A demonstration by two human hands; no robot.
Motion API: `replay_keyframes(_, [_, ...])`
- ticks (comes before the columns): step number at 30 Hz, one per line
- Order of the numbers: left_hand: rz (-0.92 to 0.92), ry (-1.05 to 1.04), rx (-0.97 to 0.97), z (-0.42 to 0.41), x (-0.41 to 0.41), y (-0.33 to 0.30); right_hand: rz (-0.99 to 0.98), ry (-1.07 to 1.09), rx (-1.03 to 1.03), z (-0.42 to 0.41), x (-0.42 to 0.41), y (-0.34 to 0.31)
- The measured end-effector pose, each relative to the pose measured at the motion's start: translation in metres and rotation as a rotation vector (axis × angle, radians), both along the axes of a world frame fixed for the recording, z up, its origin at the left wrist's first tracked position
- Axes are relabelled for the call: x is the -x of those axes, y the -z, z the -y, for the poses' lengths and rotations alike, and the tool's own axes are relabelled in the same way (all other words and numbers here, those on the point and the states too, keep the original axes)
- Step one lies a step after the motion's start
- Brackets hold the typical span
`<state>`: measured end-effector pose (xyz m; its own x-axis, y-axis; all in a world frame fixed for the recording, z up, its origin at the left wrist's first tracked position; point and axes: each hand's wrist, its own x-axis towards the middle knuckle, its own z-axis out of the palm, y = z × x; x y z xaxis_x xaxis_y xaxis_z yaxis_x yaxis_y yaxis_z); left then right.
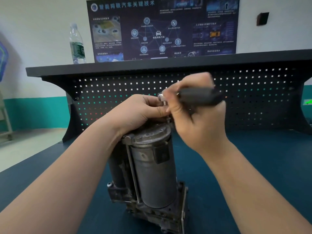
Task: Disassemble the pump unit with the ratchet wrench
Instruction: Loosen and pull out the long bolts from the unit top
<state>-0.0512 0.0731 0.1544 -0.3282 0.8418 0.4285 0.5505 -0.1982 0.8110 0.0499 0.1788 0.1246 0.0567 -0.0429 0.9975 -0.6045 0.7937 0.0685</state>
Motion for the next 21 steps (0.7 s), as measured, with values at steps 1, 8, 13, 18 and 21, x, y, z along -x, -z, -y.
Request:
replay_keyframes(1, [-0.001,0.03,-0.019,0.001,0.001,0.001,0.004,0.047,-0.076,0.0,0.0,0.002])
replay_keyframes(8, [0.224,0.132,-0.024,0.002,0.0,0.004,0.262,-0.861,0.936,-0.004,0.002,-0.012])
replay_keyframes(13, [0.103,0.024,0.002,-0.002,0.002,0.002,0.064,-0.46,0.597,0.001,0.004,0.0])
replay_keyframes(18, [0.115,0.089,-0.017,0.0,0.002,0.002,0.041,-0.089,0.072,-0.004,0.003,0.001])
replay_keyframes(21, [0.231,0.154,-0.023,0.0,0.002,0.003,0.205,-0.582,0.656,-0.007,0.002,-0.009])
